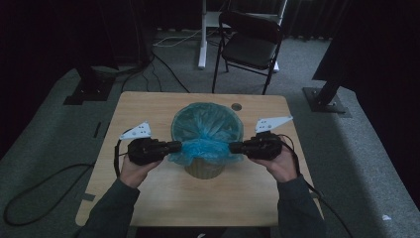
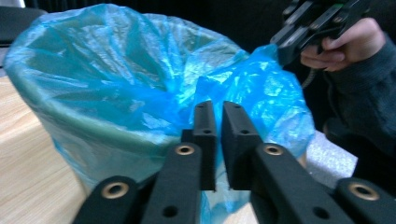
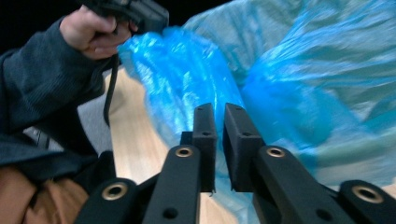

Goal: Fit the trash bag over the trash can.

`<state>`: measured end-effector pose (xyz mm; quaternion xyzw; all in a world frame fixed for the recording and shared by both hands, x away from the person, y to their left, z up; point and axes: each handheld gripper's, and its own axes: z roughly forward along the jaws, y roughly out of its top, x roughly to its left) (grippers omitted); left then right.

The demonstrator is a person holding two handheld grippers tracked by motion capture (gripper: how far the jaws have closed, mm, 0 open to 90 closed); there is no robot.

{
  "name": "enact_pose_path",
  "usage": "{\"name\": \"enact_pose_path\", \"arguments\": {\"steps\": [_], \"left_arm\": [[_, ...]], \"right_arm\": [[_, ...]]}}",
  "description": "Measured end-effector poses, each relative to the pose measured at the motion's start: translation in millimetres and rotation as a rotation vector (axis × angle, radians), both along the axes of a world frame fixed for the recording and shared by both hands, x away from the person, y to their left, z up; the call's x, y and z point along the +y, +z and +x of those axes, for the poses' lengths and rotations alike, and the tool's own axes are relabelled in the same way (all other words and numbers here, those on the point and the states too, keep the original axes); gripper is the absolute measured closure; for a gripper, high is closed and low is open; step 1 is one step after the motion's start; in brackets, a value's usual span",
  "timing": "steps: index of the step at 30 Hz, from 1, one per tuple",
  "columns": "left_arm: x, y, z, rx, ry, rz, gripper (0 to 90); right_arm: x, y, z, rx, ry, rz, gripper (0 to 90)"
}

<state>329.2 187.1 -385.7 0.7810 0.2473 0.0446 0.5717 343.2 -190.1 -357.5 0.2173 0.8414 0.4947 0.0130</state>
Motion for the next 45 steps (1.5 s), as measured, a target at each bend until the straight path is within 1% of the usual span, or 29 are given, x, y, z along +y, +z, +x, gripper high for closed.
{"name": "enact_pose_path", "arguments": {"steps": [2, 5, 7, 12, 15, 17, 21, 24, 26, 29, 32, 35, 40, 43, 45], "left_arm": [[1.2, -1.7, -4.0, -0.006, -0.016, -0.007, 87.4], [1.5, -5.1, -9.3, 0.003, -0.043, -0.007, 88.9], [0.4, -8.9, -12.3, 0.003, -0.056, 0.017, 89.1], [-2.8, -18.7, -11.0, 0.026, -0.066, 0.033, 89.4], [-6.5, -23.2, -9.8, 0.037, -0.073, 0.048, 89.5], [-9.5, -25.6, -9.9, 0.037, -0.080, 0.065, 89.6], [-13.0, -30.7, -8.7, 0.039, -0.087, 0.095, 89.6], [-13.4, -37.5, -5.3, 0.057, -0.080, 0.107, 89.6], [-13.5, -41.4, -3.3, 0.068, -0.076, 0.113, 89.7], [-14.2, -44.1, -2.2, 0.067, -0.064, 0.136, 89.6], [-12.7, -45.9, -0.6, 0.065, -0.044, 0.159, 89.6], [-9.1, -48.4, 1.5, 0.075, -0.023, 0.169, 89.6], [-4.3, -50.4, 3.7, 0.091, 0.003, 0.167, 88.4], [0.0, -48.9, 4.0, 0.094, 0.017, 0.157, 82.9], [4.0, -46.3, 3.4, 0.093, 0.029, 0.141, 77.4]], "right_arm": [[1.4, -2.4, -3.6, 0.004, 0.018, -0.015, 85.1], [0.6, -8.8, -6.2, 0.020, 0.036, -0.027, 85.2], [-1.4, -13.6, -6.5, 0.028, 0.035, -0.034, 86.3], [-6.6, -23.6, -3.0, 0.057, 0.031, -0.020, 89.6], [-7.8, -27.4, -0.8, 0.064, 0.025, -0.021, 89.8], [-7.8, -31.0, 0.7, 0.077, 0.028, -0.016, 89.9], [-3.5, -37.1, 1.1, 0.089, 0.047, -0.037, 89.9], [-0.9, -40.4, 2.8, 0.094, 0.049, -0.063, 89.9], [-0.9, -42.1, 4.9, 0.100, 0.037, -0.070, 89.9], [-1.2, -43.9, 6.8, 0.103, 0.028, -0.083, 89.9], [-1.2, -46.0, 7.6, 0.101, 0.014, -0.112, 89.9], [-3.6, -47.0, 8.4, 0.102, -0.001, -0.116, 89.9], [-10.1, -46.6, 9.1, 0.100, -0.019, -0.113, 89.9], [-13.5, -47.4, 9.0, 0.101, -0.034, -0.130, 89.9], [-17.0, -47.1, 8.5, 0.100, -0.043, -0.128, 89.5]]}}
